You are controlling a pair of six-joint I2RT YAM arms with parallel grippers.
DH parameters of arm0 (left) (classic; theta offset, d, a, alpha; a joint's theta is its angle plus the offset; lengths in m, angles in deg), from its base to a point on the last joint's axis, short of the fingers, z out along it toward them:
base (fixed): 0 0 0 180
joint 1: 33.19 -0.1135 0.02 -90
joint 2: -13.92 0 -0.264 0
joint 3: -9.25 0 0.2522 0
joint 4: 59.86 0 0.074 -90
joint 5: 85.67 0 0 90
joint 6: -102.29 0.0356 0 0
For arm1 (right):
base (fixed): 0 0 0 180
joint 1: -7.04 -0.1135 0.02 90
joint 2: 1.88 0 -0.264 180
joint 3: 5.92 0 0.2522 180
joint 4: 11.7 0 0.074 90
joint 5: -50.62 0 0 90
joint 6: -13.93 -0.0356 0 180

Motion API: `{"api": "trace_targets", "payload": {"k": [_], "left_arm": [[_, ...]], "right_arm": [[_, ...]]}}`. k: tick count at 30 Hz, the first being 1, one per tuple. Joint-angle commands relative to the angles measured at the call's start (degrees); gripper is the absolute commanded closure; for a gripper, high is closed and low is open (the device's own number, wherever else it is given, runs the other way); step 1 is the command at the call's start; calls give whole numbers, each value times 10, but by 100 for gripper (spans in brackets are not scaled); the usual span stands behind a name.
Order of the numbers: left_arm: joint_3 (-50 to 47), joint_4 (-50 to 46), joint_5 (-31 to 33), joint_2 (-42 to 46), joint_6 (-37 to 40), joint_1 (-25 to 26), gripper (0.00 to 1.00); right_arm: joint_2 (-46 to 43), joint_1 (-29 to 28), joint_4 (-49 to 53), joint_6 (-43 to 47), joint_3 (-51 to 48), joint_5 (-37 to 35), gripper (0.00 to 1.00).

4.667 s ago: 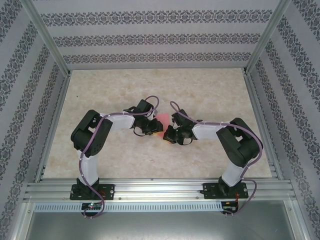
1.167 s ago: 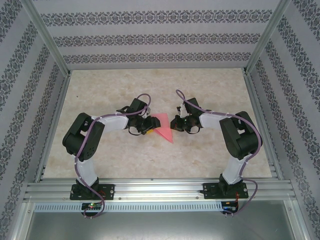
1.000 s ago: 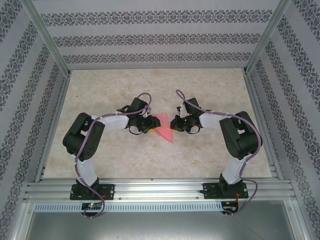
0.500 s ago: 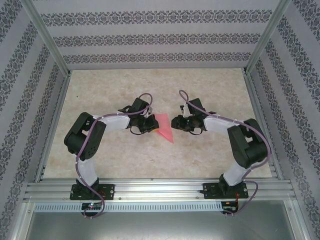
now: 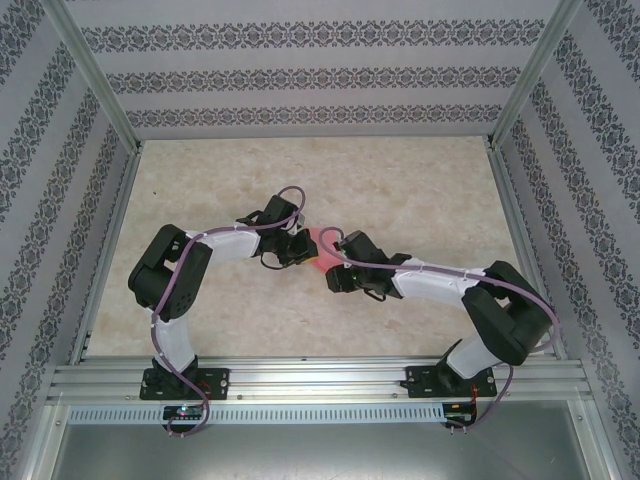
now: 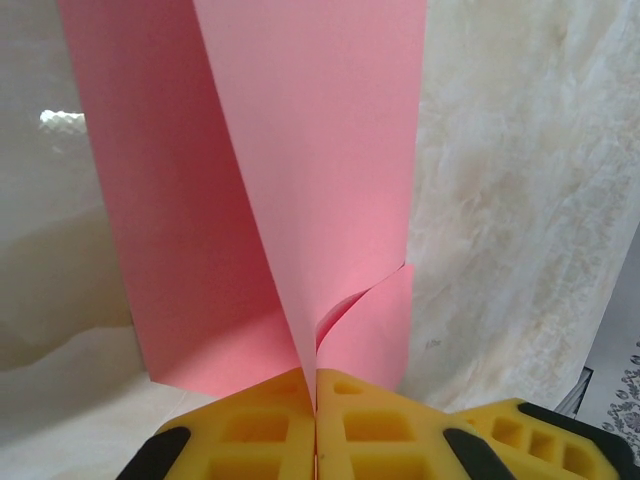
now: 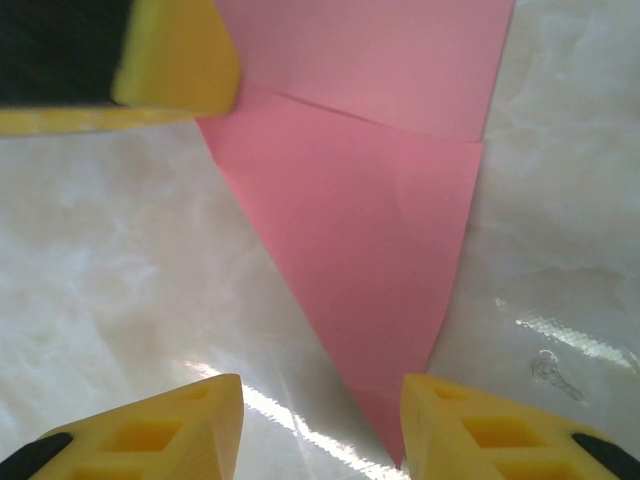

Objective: Fold a paper plane with a square sheet of paper (fold left side to right side)
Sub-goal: Fourth fold the wing at the center of the table.

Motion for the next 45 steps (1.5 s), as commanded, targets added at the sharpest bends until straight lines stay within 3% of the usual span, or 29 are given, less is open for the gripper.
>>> {"api": "trace_targets", "payload": {"k": [1, 20, 31, 45], "left_arm": [[17, -12, 4, 20, 5, 7, 91], [30, -23, 1, 18, 8, 7, 91], [38, -29, -1, 16, 10, 7, 89], [49, -38, 5, 15, 5, 4, 88]], "right_arm": [[20, -11, -7, 23, 24, -57, 54], [87, -23, -2, 45, 71, -72, 58], [93, -22, -8, 33, 63, -71, 69], [39, -24, -10, 47, 40, -99, 64]]}}
